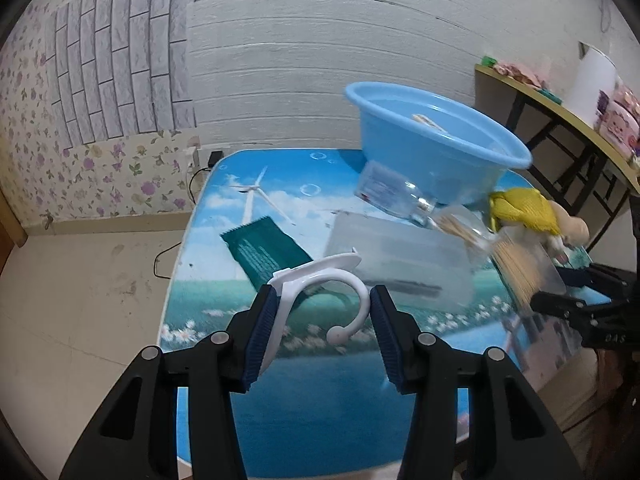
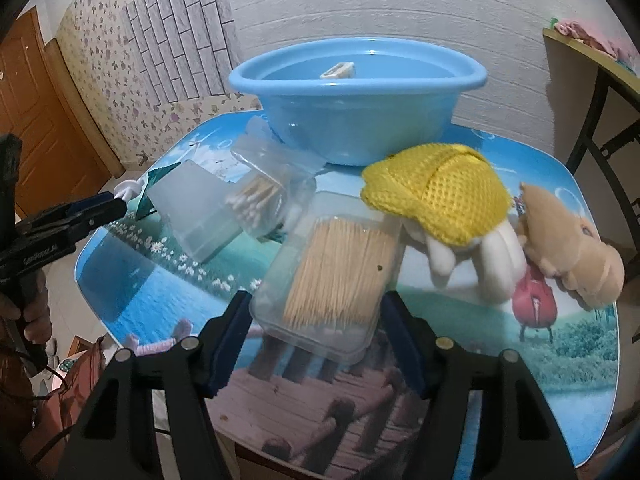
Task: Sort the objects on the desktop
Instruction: 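Lift the white hook with the left gripper while the right grasps the clear toothpick box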
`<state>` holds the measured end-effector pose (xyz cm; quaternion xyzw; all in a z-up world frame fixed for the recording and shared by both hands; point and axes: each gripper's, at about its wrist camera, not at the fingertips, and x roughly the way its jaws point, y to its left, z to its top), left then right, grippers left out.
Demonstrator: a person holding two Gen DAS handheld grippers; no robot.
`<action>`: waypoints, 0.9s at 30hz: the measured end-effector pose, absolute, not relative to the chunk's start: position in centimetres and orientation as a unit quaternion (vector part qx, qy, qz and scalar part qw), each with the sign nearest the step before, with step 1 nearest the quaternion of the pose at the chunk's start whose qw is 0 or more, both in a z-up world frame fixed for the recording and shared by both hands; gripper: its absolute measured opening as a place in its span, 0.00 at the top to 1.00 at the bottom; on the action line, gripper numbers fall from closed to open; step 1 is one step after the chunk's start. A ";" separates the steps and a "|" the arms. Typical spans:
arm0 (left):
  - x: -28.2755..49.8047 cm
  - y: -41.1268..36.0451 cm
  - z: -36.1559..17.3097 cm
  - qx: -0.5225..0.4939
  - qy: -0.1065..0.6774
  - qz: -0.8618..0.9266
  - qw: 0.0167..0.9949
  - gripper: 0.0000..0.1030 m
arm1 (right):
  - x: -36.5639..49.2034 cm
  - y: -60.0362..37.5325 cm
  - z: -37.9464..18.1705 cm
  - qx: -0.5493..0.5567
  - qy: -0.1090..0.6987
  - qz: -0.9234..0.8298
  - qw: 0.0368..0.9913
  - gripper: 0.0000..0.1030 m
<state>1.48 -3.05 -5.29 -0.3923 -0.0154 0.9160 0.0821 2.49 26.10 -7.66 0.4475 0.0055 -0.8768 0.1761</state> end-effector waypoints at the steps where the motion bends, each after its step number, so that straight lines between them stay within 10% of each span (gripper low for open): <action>1: 1.6 -2.8 -5.3 -0.393 -0.014 0.915 0.085 0.54 | 2.7 26.2 -7.6 0.447 0.007 -0.877 0.176 0.37; 27: 2.8 2.4 -7.0 -0.423 0.031 0.898 0.122 0.54 | 3.1 26.8 -8.7 0.457 0.015 -0.873 0.170 0.37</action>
